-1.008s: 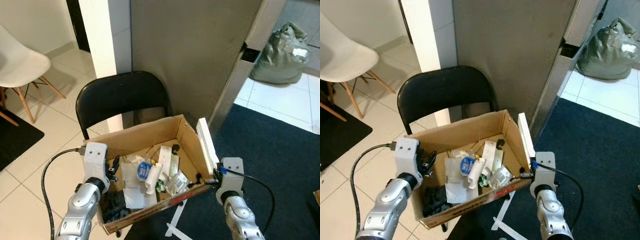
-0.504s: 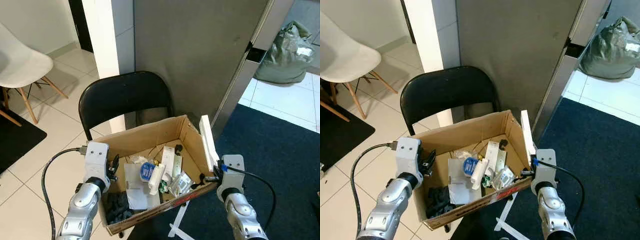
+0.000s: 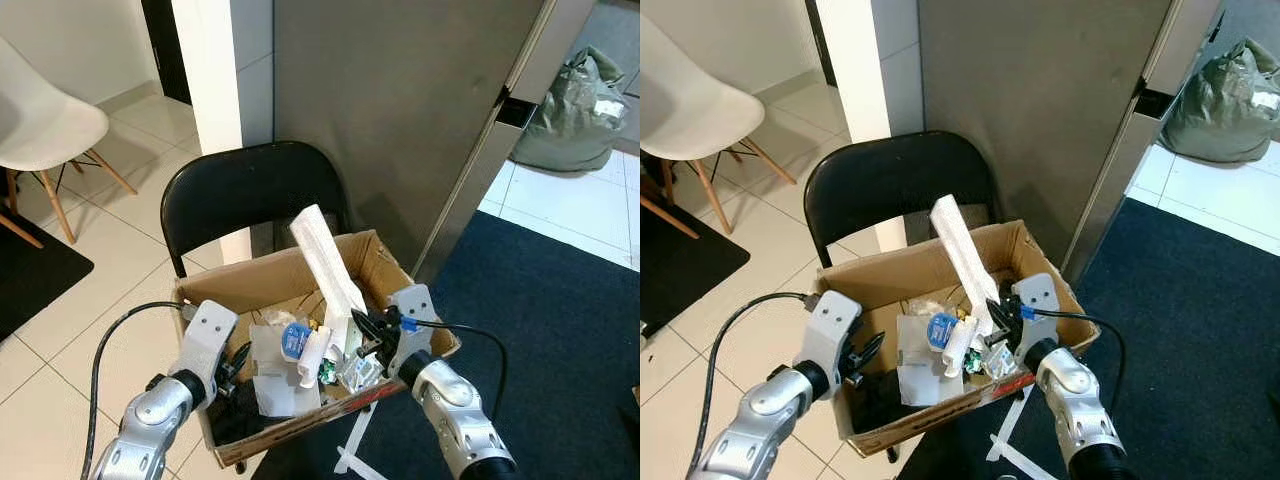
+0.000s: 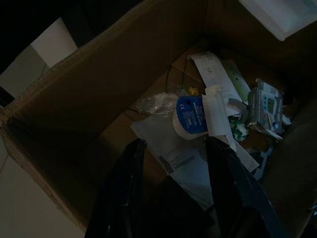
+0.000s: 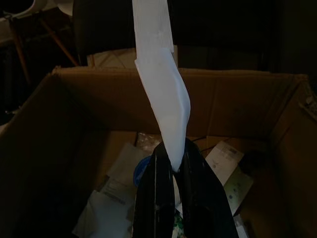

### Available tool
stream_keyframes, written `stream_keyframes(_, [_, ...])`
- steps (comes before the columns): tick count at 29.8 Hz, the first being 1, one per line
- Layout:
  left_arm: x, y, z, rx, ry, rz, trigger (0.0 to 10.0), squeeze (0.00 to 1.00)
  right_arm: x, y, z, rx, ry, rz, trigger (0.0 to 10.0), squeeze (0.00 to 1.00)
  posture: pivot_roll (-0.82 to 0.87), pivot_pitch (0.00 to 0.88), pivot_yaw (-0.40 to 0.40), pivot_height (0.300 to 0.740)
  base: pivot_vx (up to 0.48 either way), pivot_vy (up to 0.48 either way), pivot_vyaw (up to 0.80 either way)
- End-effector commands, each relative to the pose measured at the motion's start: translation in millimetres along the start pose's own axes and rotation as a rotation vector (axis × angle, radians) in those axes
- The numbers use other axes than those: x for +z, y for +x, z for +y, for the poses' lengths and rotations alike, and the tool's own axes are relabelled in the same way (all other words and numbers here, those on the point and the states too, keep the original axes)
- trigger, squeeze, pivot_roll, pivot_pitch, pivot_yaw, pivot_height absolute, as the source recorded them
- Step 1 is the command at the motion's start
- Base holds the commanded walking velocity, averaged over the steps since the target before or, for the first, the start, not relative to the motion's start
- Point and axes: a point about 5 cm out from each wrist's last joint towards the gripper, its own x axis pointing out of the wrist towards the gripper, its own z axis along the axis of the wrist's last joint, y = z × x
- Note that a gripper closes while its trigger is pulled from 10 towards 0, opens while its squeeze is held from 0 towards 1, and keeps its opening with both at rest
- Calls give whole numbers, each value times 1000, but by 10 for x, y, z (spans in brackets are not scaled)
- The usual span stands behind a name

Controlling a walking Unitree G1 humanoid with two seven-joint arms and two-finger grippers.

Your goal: Picking trash to rubbish bin

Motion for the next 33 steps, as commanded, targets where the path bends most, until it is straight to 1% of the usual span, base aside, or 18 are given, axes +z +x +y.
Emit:
stream_keyframes(1, [-51, -22, 13, -1, 11, 34, 10000, 0, -41, 7, 12, 14, -11, 28, 10000, 0, 29, 141, -34, 740, 0, 0, 0])
stream_keyframes(7, [-33, -25, 9, -16, 9, 40, 10000, 0, -24, 18, 20, 25, 2, 26, 10000, 0, 29, 140, -34, 740, 0, 0, 0])
stream_keyframes(8, [-32, -28, 5, -16, 7, 40, 10000, 0, -8, 18, 4, 9, 12, 15, 10000, 510, 29, 139, -34, 740, 0, 0, 0])
stream_keyframes(9, [-32, -28, 5, -16, 7, 40, 10000, 0, -8, 18, 4, 9, 12, 15, 10000, 510, 29, 139, -34, 740, 0, 0, 0])
stream_keyframes(10, [-34, -29, 3, -15, 6, 40, 10000, 0, 10, 16, -23, -18, 14, 2, 10000, 1000, 29, 139, -34, 740, 0, 0, 0])
stream_keyframes(13, [-36, -30, 0, -13, 3, 40, 10000, 0, 16, 12, -86, -82, -6, 6, 10000, 1000, 28, 139, -36, 740, 0, 0, 0])
stream_keyframes(14, [-36, -30, 1, -10, 3, 38, 10000, 0, 14, 6, -117, -111, -15, 11, 10000, 773, 28, 139, -36, 740, 0, 0, 0])
stream_keyframes(15, [-35, -31, 4, -4, 2, 36, 10000, 0, 5, -6, -160, -150, -26, 23, 10000, 0, 28, 139, -36, 740, 0, 0, 0])
stream_keyframes(16, [-34, -31, 6, 0, 1, 34, 10000, 0, -2, -14, -187, -173, -31, 31, 10000, 0, 28, 139, -36, 740, 0, 0, 0])
stream_keyframes(17, [-25, -28, 21, 17, -12, 25, 10000, 0, -14, -48, -272, -242, -14, 31, 10000, 0, 27, 140, -37, 740, 0, 0, 0])
stream_keyframes(21, [-9, -26, 41, 41, -20, 10, 10000, 0, -26, -101, -359, -310, 5, 25, 10000, 0, 26, 138, -38, 740, 0, 0, 0])
stream_keyframes(22, [-1, -22, 78, 81, -27, 6, 10000, 0, -36, -155, -438, -380, 19, 21, 10000, 0, 22, 137, -39, 740, 0, 0, 0])
stream_keyframes(23, [-1, -22, 78, 81, -27, 6, 10000, 0, -36, -155, -438, -380, 19, 21, 10000, 0, 22, 137, -39, 740, 0, 0, 0])
stream_keyframes(25, [70, -23, 251, 275, -58, -52, 10000, 0, -44, -315, -611, -544, 57, -10, 10000, 0, 16, 133, -40, 740, 0, 0, 0])
stream_keyframes(26, [70, -23, 251, 275, -58, -52, 10000, 0, -44, -315, -611, -544, 57, -10, 10000, 0, 16, 133, -40, 740, 0, 0, 0])
stream_keyframes(27, [106, -41, 338, 378, -81, -82, 10000, 0, -42, -383, -658, -594, 61, -26, 10000, 0, 12, 131, -40, 740, 0, 0, 0])
stream_keyframes(29, [132, -73, 416, 484, -93, -106, 10000, 0, -33, -456, -663, -619, 28, -42, 10000, 0, 5, 129, -37, 740, 0, 0, 0])
stream_keyframes(33, [122, -60, 389, 486, -75, -98, 10000, 0, -65, -482, -617, -615, 14, -32, 10000, 0, -3, 120, -31, 740, 0, 0, 0])
